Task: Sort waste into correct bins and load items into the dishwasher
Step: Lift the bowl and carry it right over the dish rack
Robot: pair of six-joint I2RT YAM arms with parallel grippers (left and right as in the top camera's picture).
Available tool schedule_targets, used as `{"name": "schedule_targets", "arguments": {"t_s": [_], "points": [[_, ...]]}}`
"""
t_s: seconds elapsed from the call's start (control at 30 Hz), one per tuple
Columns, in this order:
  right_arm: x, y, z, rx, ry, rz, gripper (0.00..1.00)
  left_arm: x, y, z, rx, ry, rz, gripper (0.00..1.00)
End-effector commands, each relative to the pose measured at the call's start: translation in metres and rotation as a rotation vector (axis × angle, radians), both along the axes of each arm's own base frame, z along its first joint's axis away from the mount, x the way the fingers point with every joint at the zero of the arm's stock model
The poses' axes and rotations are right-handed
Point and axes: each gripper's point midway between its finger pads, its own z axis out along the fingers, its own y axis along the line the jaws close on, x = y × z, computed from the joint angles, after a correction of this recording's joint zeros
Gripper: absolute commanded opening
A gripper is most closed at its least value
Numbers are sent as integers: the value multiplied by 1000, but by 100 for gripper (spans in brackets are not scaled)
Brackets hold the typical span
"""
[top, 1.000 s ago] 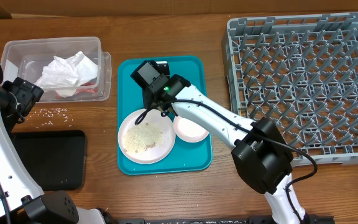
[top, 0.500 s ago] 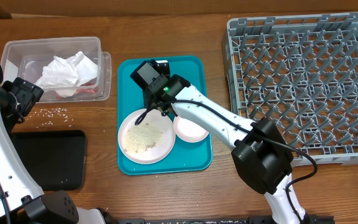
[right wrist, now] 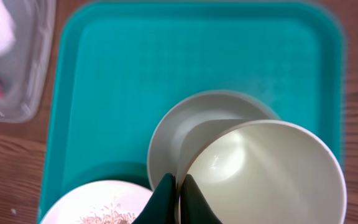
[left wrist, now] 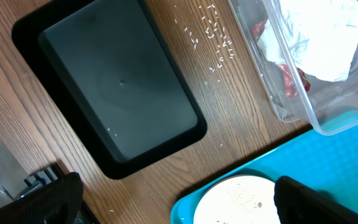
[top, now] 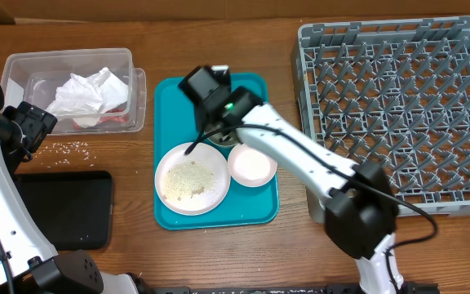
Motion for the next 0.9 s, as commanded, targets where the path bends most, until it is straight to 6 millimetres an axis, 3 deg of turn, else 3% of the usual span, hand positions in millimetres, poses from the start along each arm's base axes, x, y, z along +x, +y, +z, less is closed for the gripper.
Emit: {"name": "schedule_targets", "arguments": {"t_s": [0.0, 0.2, 0.53, 0.73, 0.87], "points": [[17, -31, 79, 85, -121, -49, 4, -3, 0, 3, 6, -8, 19, 100], [34, -94, 113, 142, -127, -147, 4, -3, 0, 3, 7, -9, 20, 100], [64, -192, 121, 431, 7, -80, 4, -3, 0, 3, 7, -9, 19, 100], [64, -247, 139, 661, 9, -4, 4, -3, 0, 3, 6, -9, 19, 100], [61, -283, 130, 773, 25, -45, 4, -3, 0, 3, 7, -9, 19, 100]]}}
